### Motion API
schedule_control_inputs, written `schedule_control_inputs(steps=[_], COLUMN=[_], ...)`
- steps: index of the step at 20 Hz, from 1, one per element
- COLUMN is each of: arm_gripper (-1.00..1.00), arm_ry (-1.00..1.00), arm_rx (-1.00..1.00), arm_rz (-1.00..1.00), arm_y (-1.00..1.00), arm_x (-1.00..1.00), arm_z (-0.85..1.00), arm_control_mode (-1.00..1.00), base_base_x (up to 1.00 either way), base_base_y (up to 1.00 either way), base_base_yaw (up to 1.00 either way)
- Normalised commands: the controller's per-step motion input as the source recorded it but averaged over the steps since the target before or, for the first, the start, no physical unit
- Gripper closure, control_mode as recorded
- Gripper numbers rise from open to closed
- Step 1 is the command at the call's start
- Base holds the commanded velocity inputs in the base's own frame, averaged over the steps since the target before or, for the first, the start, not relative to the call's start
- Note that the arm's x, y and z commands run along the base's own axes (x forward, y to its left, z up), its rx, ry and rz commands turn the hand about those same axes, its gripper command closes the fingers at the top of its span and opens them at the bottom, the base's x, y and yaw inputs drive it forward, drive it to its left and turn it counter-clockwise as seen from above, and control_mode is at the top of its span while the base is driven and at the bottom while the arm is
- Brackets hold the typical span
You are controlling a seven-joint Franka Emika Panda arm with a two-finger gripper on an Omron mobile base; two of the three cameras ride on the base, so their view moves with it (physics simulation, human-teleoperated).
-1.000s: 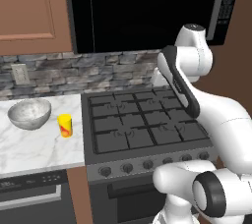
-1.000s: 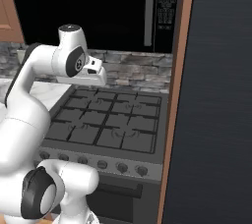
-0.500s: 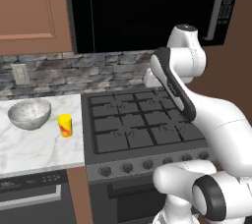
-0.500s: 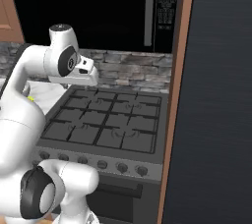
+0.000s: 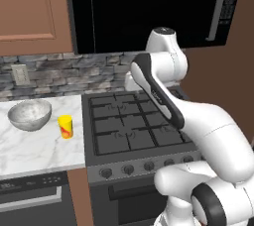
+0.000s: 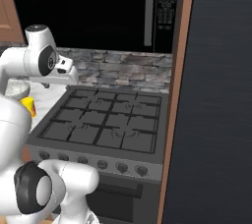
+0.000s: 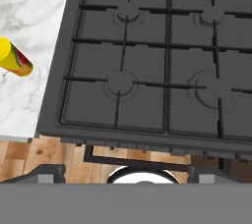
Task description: Pick the cup and bowl from the counter and place them on the counter next to the sink.
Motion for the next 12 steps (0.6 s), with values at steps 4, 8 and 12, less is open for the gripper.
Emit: schedule_control_inputs(steps=[4,8,12], arm_gripper=[-1.0,-1.0,-1.0], arm_ry=[0.0,0.0,0.0], arm_rx=[0.0,0.0,0.0], arm_rz=[0.0,0.0,0.03], arm_y=[0.69,0.66,0.56], arm_x=[0.0,0.0,0.0], arm_z=[0.0,0.0,0.0], arm_control_mode=[-1.0,-1.0,-1.0], base_base_x=[0.0,0.0,0.0], base_base_y=[0.0,0.0,0.0], base_base_yaw=[0.0,0.0,0.0])
